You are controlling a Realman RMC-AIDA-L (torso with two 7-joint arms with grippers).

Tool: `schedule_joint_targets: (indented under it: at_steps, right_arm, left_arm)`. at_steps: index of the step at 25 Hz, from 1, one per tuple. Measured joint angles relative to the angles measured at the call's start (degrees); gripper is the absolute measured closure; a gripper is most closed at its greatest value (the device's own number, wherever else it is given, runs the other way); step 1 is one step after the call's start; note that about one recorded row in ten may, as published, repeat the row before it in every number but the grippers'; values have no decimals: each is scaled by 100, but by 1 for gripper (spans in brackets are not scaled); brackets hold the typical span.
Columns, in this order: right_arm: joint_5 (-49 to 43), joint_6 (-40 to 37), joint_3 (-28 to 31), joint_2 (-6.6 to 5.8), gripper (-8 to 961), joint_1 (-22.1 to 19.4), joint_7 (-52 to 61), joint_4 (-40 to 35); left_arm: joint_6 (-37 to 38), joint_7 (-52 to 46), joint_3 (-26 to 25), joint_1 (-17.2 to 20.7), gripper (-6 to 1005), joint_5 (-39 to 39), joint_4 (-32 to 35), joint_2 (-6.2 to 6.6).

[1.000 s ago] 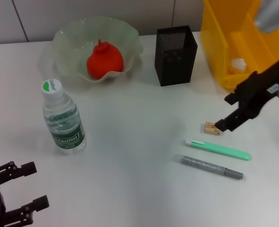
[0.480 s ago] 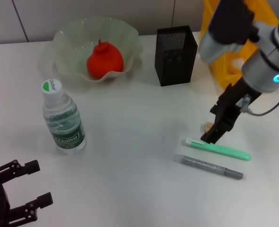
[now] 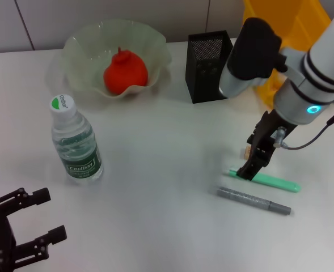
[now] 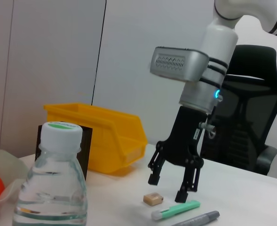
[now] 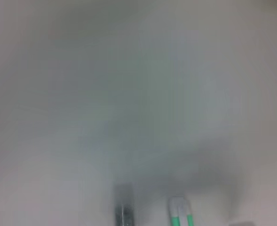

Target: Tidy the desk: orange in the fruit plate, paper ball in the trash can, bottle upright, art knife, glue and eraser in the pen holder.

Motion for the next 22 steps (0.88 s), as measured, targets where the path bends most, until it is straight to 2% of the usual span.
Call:
schedule_joint_targets:
  at_steps: [14, 22]
  right_arm:
    - [167, 652, -718, 19, 113, 226, 191, 673]
    - [167, 728, -762, 19, 143, 242, 236, 722]
  left_arm:
    - [-100, 34, 0, -22, 229, -1, -52, -26]
    - [-126, 35, 0, -17, 229, -1, -59, -25]
